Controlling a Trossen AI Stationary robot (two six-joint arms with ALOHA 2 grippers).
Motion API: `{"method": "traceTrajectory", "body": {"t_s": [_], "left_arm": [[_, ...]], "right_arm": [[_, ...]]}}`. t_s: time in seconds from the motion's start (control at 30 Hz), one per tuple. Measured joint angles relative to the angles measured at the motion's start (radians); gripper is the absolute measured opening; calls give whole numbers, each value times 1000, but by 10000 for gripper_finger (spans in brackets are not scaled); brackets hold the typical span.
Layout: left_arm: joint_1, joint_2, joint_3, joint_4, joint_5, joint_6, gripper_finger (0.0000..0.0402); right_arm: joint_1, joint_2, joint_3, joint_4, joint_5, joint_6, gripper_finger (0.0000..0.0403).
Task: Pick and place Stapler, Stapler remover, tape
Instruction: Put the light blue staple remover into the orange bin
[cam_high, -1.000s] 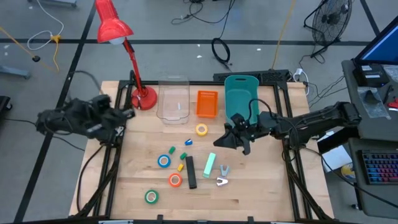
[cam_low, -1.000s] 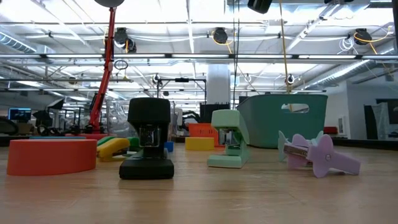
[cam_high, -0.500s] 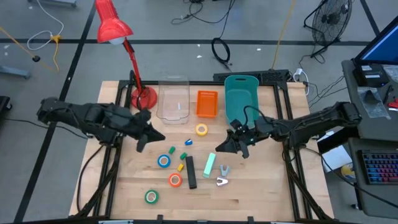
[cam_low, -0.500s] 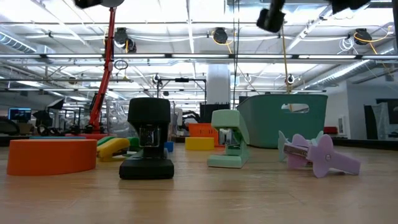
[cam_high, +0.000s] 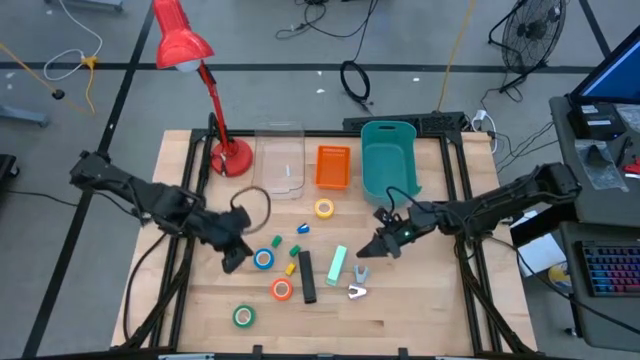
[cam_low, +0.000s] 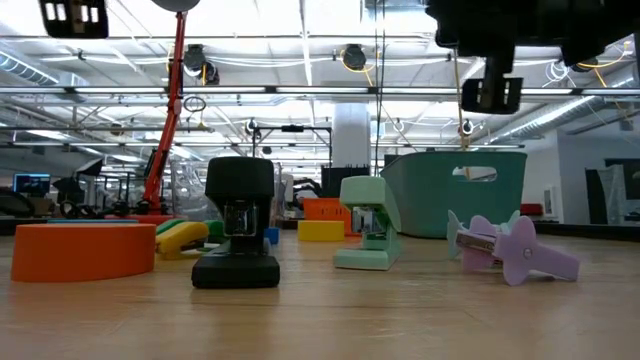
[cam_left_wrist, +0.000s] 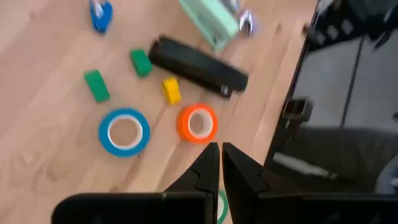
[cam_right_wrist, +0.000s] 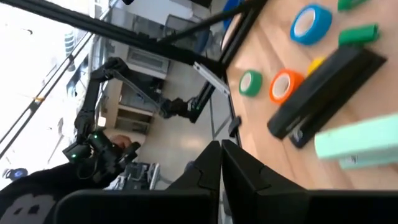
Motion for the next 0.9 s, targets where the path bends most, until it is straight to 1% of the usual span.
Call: {"method": "traceTrajectory", "body": {"t_s": [0.13,0.33,0.4,0.53,0.6,0.73,0.83,0.9], "left_arm": [[-39,76,0,2,-55,-29,21],[-60,184,0,18,-57,-50,21],[-59,214,0,20,-40,-51,21],[-61,247,0,38,-27,-105,21],[-71,250,0,66,-33,-141,21],[-100,249,0,173,-97,-207,21],[-120,249,-1,264,-163,-250,21],[-130,249,-1,318,-210,-279,21]], "right_arm": [[46,0,-1,22,38,-7,8],[110,0,-1,239,221,-22,8],[120,1,-1,318,237,-34,8],[138,0,-1,461,247,-50,8],[159,1,-1,531,279,-67,8],[223,0,2,659,343,-135,8],[270,0,44,649,363,-213,9],[293,0,92,584,364,-270,9]]}}
